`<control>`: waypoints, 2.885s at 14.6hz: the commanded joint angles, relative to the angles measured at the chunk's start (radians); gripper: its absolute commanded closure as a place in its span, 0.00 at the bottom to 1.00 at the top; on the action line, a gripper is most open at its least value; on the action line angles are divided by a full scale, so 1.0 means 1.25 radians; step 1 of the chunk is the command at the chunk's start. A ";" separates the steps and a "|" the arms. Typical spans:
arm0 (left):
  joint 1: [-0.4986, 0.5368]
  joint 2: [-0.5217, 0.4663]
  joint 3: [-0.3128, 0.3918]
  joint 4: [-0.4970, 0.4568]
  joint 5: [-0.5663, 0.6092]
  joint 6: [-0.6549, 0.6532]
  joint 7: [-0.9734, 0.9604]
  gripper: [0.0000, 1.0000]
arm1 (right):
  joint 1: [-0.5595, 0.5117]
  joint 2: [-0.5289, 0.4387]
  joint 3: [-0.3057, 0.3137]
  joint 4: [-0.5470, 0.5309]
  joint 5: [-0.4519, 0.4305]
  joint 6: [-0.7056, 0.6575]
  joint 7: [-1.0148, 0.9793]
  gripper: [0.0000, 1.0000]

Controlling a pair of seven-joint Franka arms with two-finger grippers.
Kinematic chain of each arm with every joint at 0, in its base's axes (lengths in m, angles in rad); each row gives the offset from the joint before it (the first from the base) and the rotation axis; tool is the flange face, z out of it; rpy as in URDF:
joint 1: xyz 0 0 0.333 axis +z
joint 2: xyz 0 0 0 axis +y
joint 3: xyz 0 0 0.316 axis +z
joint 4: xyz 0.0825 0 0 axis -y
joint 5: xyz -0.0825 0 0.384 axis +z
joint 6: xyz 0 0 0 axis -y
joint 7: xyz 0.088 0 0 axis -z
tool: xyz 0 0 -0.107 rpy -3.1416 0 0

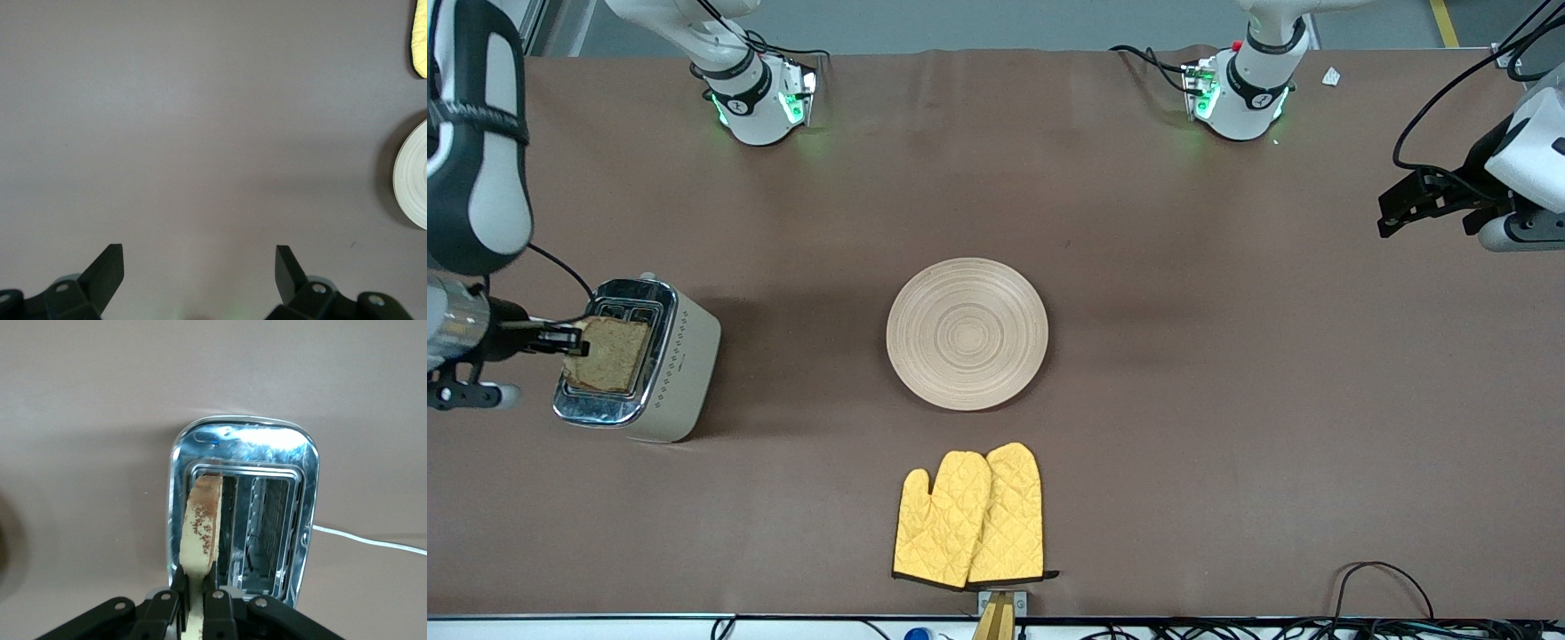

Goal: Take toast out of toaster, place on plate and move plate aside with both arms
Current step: 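Grasp the bread slice with the right gripper and lift it out, then carry the bread with the right gripper and lower it onto the plate, then open the right gripper and withdraw it toward the toaster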

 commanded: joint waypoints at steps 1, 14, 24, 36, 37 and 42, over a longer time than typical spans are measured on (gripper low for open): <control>0.003 0.002 -0.001 0.014 0.007 -0.014 0.009 0.00 | 0.047 -0.033 0.007 -0.016 0.020 -0.021 0.002 0.88; 0.003 0.000 0.000 0.014 0.014 -0.014 0.008 0.00 | 0.265 0.078 0.007 -0.102 0.541 0.097 0.028 0.90; 0.003 0.000 0.000 0.014 0.012 -0.014 0.008 0.00 | 0.447 0.176 0.008 -0.202 0.901 0.344 -0.030 0.90; 0.021 0.004 -0.002 0.014 -0.011 -0.013 0.004 0.00 | 0.406 0.203 -0.043 -0.225 0.725 0.366 -0.124 0.00; 0.021 0.005 -0.002 0.014 -0.029 -0.013 0.003 0.00 | 0.406 0.185 -0.066 -0.221 0.677 0.366 -0.124 0.00; 0.019 0.030 -0.002 0.014 -0.110 -0.013 -0.001 0.00 | 0.406 0.133 -0.202 -0.202 0.392 0.342 -0.124 0.00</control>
